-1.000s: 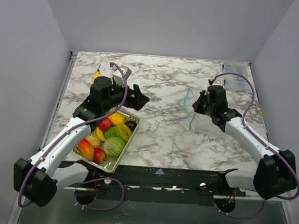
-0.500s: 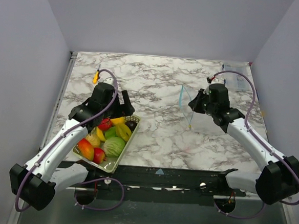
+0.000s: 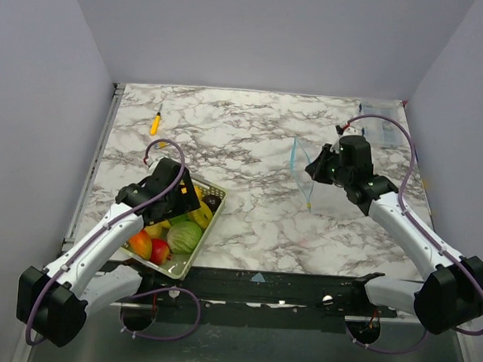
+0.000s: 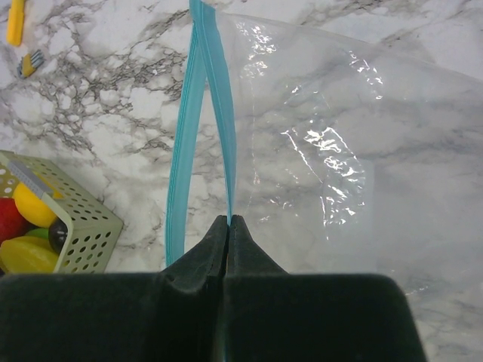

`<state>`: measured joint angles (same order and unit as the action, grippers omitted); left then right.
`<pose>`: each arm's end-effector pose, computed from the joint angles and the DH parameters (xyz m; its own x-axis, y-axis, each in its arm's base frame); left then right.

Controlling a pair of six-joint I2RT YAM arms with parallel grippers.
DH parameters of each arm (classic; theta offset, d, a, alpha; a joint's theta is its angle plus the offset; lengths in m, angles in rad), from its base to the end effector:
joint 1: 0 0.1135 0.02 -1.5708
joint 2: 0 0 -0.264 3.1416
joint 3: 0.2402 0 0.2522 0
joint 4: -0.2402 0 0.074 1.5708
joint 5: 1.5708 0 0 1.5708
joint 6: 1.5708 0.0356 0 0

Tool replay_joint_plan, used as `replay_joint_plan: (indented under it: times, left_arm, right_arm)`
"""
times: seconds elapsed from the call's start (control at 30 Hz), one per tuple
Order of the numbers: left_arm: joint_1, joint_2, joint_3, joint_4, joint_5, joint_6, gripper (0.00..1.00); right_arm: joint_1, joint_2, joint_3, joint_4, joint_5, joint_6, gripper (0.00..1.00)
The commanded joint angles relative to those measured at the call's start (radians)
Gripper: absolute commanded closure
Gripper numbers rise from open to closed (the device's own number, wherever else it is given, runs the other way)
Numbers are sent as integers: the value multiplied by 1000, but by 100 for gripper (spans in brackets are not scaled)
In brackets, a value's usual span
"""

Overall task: Place the food in the zip-top bag and seal the zipper
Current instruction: Pick up the fake fruit from the bin.

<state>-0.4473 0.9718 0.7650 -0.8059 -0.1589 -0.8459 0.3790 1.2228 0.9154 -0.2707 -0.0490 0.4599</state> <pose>0.1656 -0.0732 0.2474 -0.7703 -0.4503 -0.4516 -0.3394 0.8890 -0.3074 0.2533 0.1028 0.2849 -0.6358 0.2240 -0.7386 -0.1400 0.9076 0.3957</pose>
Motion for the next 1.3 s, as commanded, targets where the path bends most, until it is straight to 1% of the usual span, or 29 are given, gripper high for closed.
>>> replay_joint_plan:
  times: [0.0,0.2,0.3,0.37,0.43,0.47,0.53,0.57,0.63,0.7,0.83,0.9,1.0,1.03,1.13,1.2,1.27]
  left_arm:
    - [-1,27,-11,118,32,24,16]
    - [-1,16,-73,192,75,48,16]
    - [-1,2,-102,255,132,97,11]
    - [0,-2,-117,283,158,114,9]
    - [-2,-7,-119,281,158,123,9]
    - [-1,-12,-115,262,151,125,5]
    - [-2,-30,-107,218,90,120,4]
    - [-1,-39,-113,222,80,133,3]
    - [0,-53,-128,253,90,166,2]
    - [1,-50,-133,295,140,187,2]
    - [1,3,-124,354,204,187,5]
    - [1,46,-112,357,204,196,8]
    - [1,95,-101,346,208,209,18]
    - [2,99,-102,345,211,211,24]
    - [2,87,-117,359,234,220,34]
    - [3,67,-126,366,247,232,46]
    - [3,47,-125,367,253,252,55]
  right_arm:
    - [6,-29,5,-25,-18,13,99]
    - [6,-37,6,-35,-4,12,99]
    - [6,-23,6,-26,-15,16,99]
    - [5,-10,8,-21,-24,16,99]
    - [6,-1,10,-19,-29,19,99]
    - [6,-1,11,-18,-31,20,100]
    - [6,0,10,-19,-31,20,100]
    - [6,-3,9,-19,-28,19,99]
    - [6,-9,5,-12,-22,17,99]
    - [6,-7,9,-12,-22,16,99]
    - [7,-2,14,-15,-25,18,100]
    - [6,0,14,-16,-28,19,99]
    - [7,-8,14,-22,-35,23,100]
    - [8,-14,14,-22,-33,26,99]
    - [8,-22,17,-27,-27,34,99]
    - [8,-24,18,-30,-26,44,100]
    - [9,-27,15,-29,-28,56,99]
